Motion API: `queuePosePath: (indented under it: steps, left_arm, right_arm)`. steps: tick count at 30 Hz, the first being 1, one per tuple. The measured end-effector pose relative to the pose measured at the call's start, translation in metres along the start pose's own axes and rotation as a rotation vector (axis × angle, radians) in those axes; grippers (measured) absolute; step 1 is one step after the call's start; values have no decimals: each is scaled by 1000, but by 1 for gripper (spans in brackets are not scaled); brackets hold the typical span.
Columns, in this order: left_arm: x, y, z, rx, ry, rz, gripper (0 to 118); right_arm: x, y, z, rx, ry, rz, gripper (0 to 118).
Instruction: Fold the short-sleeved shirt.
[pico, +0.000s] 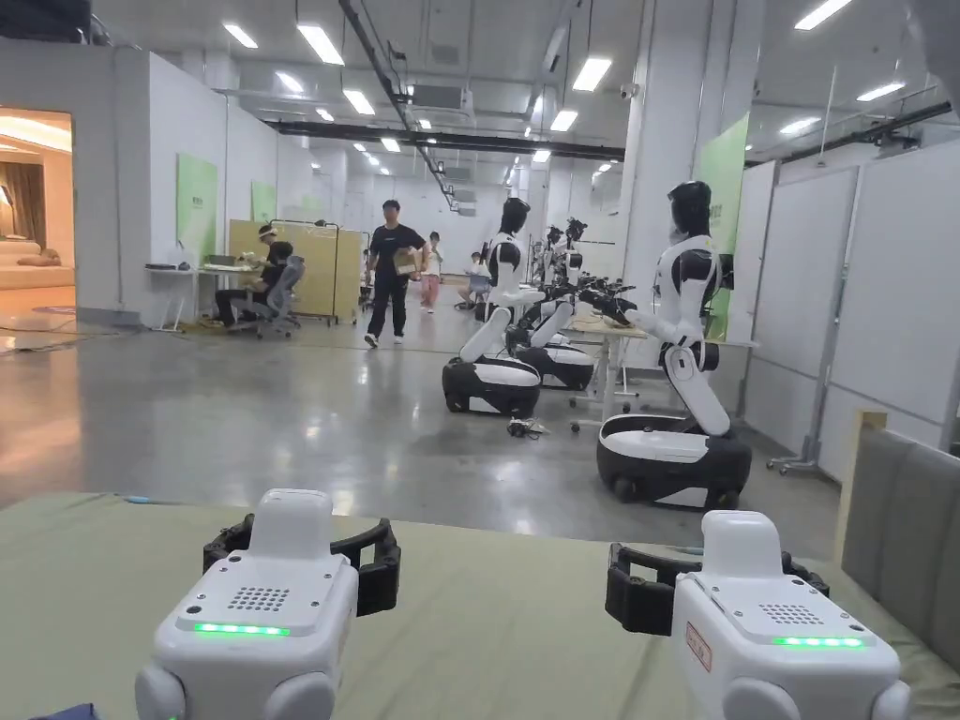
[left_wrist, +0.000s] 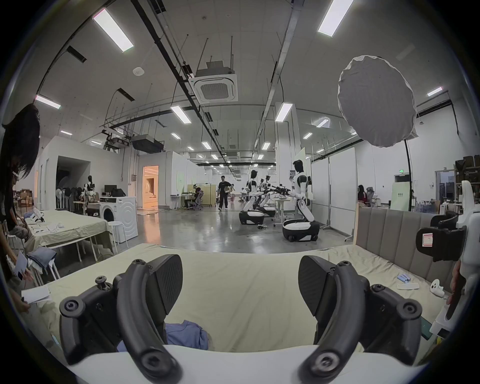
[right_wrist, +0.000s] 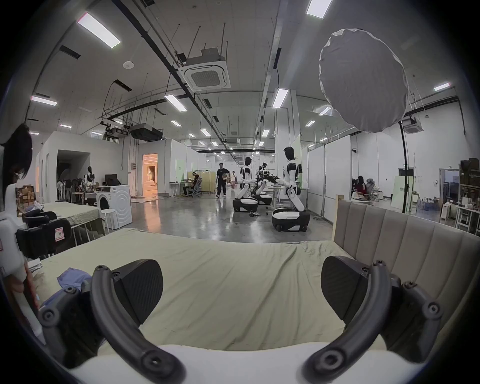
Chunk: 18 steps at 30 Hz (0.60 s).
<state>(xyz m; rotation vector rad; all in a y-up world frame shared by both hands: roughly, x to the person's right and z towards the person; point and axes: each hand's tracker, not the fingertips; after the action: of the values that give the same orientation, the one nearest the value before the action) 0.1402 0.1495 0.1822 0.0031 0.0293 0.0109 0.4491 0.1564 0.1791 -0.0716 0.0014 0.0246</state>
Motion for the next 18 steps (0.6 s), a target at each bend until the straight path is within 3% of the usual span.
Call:
queuePosePath:
  steps: [18]
  left_arm:
    - [1, -4, -6, -41, -58, 15, 92]
  right_arm:
    - [0, -6, -6, -32, 4, -9, 118]
